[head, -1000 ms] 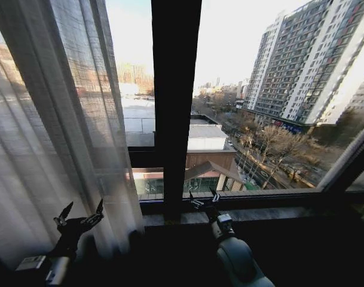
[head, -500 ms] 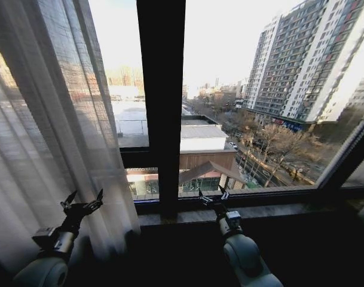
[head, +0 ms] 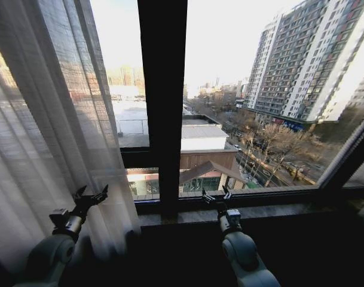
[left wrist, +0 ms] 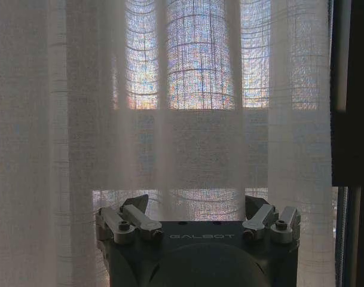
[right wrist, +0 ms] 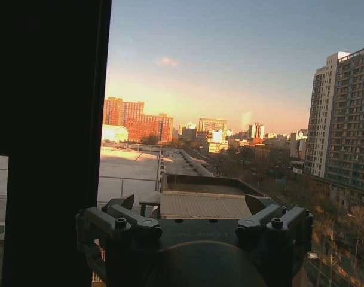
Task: Open the curtains by pulling them apart, changing their state from closed to fully open.
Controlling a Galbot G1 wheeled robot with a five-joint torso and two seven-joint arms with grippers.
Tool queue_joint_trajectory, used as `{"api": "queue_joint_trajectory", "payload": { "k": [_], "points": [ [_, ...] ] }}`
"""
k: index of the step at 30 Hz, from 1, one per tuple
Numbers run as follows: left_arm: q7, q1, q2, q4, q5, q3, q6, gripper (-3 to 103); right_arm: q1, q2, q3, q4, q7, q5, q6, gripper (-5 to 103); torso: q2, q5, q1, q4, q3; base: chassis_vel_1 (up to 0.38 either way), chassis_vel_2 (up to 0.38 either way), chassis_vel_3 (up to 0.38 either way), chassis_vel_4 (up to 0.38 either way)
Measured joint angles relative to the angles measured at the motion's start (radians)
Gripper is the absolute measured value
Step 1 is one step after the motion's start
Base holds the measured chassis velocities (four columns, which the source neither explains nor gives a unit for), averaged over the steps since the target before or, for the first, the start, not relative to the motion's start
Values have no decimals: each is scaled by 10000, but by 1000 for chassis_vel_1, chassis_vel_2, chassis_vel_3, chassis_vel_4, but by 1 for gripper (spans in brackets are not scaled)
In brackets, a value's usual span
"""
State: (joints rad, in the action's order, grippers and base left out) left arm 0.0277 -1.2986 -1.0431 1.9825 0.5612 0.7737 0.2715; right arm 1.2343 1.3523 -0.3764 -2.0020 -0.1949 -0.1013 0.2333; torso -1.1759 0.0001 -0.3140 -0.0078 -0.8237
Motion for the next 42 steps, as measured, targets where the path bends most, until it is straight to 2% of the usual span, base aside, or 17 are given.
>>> {"api": "queue_joint_trajectory", "payload": {
  "k": [3, 6, 8, 12, 14, 17, 18, 21, 23, 24, 26, 42],
  "points": [
    [-94, 87, 74, -133, 35, -5, -10, 80, 2, -18, 12, -35, -3, 2, -15, 100, -1, 0, 1, 3, 1, 0, 0, 0, 0],
    [-461, 186, 200, -228, 122, -22, 6, 63, -2, -50, 26, -100, -3, 4, -32, 100, -1, 0, 1, 3, 1, 0, 0, 0, 0],
    [-518, 207, 227, -233, 130, -39, 18, 63, -10, -52, 35, -111, -4, 4, -33, 100, -1, 0, 1, 2, 1, 0, 0, 0, 0],
    [-812, 290, 306, -212, 176, -77, 109, 42, -42, -22, 91, -172, -4, 7, -37, 100, -1, 0, 0, 2, 1, 0, 0, 0, 0],
    [-858, 293, 308, -192, 178, -85, 114, 42, -43, -16, 100, -190, -4, 7, -37, 100, 0, 0, 0, 2, 1, 0, 0, 0, 0],
    [-912, 240, 265, -125, 173, -87, 129, 25, -39, -66, 110, -213, -8, 3, -41, 100, -1, 1, 1, 2, 1, 0, 0, 0, 0],
    [-912, 240, 265, -125, 173, -87, 129, 25, -39, -66, 110, -213, -8, 3, -41, 100, -1, 1, 1, 2, 1, 0, 0, 0, 0],
    [-921, 112, 227, -22, 166, -65, 131, 9, -67, -101, 111, -218, -8, -21, -41, 100, -1, 1, 1, 1, 1, 0, 0, 0, 0],
    [-921, 77, 227, 7, 163, -43, 131, 9, -71, -102, 113, -240, -13, -29, -40, 100, -1, 1, 0, 2, 1, 0, 0, 0, 0],
    [-920, 45, 231, 31, 162, -20, 132, 4, -68, -104, 119, -263, -14, -32, -36, 100, 0, 1, 1, 2, 1, 0, 0, 0, 0],
    [-919, -11, 267, 78, 162, 54, 131, 0, -12, -135, 153, -319, -2, 29, -26, 100, -1, 1, 1, 2, 2, 0, 0, 0, 0],
    [-892, -438, 197, 392, 147, 347, 91, 0, 197, -263, 486, -457, 2, 655, -41, 100, -2, 2, 1, 0, 1, 19, 16, -19, -14]
  ]
}}
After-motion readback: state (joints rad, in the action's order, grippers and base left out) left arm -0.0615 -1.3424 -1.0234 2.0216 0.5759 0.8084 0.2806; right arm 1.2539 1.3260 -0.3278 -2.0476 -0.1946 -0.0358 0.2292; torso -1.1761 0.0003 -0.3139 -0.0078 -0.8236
